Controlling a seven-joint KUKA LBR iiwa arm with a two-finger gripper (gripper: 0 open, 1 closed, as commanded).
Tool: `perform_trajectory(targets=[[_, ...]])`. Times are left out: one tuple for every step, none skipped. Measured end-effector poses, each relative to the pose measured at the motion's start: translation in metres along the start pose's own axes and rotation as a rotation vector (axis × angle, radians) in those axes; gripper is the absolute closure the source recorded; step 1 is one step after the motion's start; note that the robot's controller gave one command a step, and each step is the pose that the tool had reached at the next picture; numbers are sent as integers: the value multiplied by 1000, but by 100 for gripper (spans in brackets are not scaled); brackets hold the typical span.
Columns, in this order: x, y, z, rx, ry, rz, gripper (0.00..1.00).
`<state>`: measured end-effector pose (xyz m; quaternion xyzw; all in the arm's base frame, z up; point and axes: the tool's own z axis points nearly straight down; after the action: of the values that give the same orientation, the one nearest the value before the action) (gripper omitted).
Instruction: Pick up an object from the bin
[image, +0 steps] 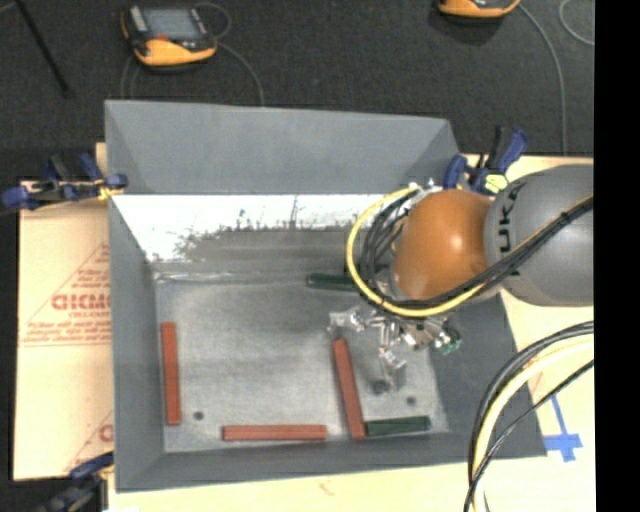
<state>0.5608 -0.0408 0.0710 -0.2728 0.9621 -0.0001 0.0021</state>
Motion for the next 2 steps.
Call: perform_trajectory(targets=[[0,0,0,0,0,0,0],[-5,-9,-20,-2,4,-47,0]])
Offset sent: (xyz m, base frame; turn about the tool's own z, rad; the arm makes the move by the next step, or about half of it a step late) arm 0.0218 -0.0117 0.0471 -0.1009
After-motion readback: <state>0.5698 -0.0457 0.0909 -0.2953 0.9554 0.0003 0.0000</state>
